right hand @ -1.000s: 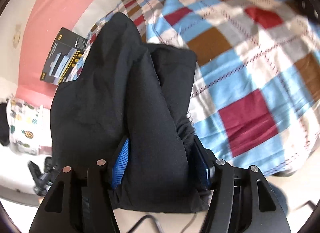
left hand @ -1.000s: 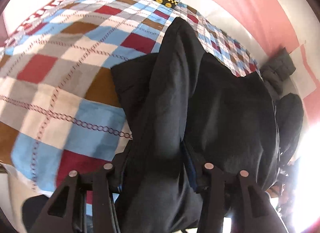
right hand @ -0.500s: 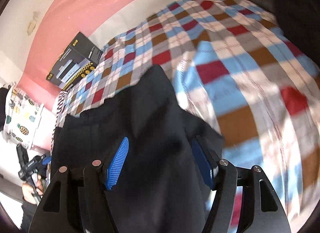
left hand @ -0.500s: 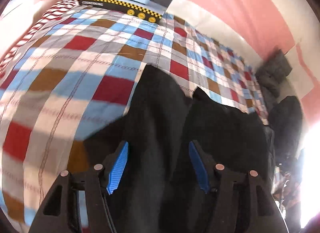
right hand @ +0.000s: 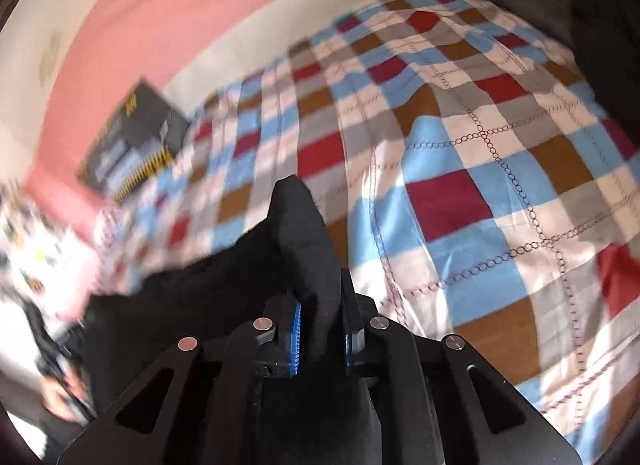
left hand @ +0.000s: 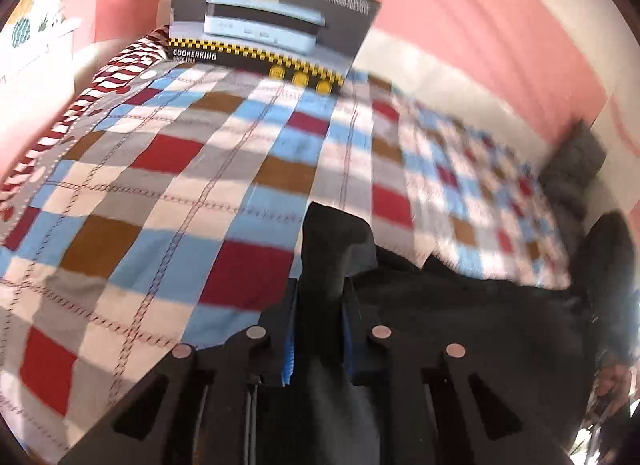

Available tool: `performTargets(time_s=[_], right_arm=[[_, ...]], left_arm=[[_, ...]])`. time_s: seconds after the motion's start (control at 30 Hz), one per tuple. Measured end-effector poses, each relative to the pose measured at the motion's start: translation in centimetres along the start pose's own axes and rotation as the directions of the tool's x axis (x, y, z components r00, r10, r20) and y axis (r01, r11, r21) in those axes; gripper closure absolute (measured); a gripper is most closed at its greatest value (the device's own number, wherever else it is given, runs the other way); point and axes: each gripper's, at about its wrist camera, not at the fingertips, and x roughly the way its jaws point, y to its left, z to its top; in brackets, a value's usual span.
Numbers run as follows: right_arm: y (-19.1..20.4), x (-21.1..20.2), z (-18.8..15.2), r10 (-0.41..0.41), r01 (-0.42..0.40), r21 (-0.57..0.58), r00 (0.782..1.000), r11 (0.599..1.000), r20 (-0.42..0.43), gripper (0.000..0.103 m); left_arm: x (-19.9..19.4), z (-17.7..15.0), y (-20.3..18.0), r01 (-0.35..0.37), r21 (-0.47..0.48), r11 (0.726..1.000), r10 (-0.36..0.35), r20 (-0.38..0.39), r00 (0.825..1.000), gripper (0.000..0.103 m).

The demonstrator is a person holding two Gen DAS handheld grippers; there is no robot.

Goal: Fold large clothes

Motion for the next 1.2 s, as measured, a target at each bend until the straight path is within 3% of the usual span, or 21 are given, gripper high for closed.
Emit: performTargets(time_s=[0.13, 0.23, 0.47, 0.7, 0.83, 0.93, 1.0, 1.13, 1.2], right_arm=[[0.1, 4.6, -1.0, -0.143, 0.14, -0.058, 0.988, 0.988, -0.05, 0.088], [-1.1, 6.0, -0.9, -0.137, 0.137, 0.003, 0.989, 0.991, -0.051, 0.088], [-1.2, 8.1, -1.2, -0.198, 0.196, -0.039, 0.978, 0.98, -0.071, 0.084], [-0.7, 6.4, -0.4, -0.232, 0.229, -0.045, 0.969, 0.972, -0.082, 0.071], [1.1, 2.2, -0.5, -0.21, 0.208, -0.076, 0.978, 0.975, -0.008, 0.07], [3.1, -1.2, -1.0, -0.151, 0.158, -0.127, 0.986, 0.979, 0.063, 0.068], [4.6, -2.5, -1.8, -0.1, 0.111, -0.148, 0.992, 0.983, 0.077, 0.068], [7.5, -1.1, -4.2, -0.015, 0.013, -0.197, 1.0, 0.98, -0.009, 0.067], [7.4, 0.8, -5.6, -0.036, 0.026, -0.196, 0.998, 0.98, -0.049, 0.067]], left_arm=[[4.4, -0.7, 0.0, -0.067, 0.007, 0.998, 0.067, -0.052, 0.996, 0.083], [5.6, -0.5, 0.1, -0.082, -0.002, 0.997, 0.082, -0.039, 0.996, 0.083], [8.9, -1.3, 0.0, -0.16, 0.026, 0.987, 0.161, -0.077, 0.984, 0.083], [7.6, -0.4, -0.7, -0.191, 0.069, 0.979, 0.197, -0.095, 0.976, 0.078], [4.3, 0.5, -0.7, -0.158, 0.05, 0.986, 0.161, -0.059, 0.985, 0.077], [1.3, 0.6, -1.3, -0.151, 0.056, 0.987, 0.152, -0.01, 0.988, 0.077], [-0.8, 0.2, -2.2, -0.11, 0.055, 0.992, 0.109, 0.019, 0.994, 0.077], [-3.8, -3.1, -6.4, 0.009, 0.131, 0.991, -0.014, 0.038, 0.999, 0.067], [-3.7, -5.2, -8.1, 0.033, 0.186, 0.982, -0.035, 0.009, 0.999, 0.067]])
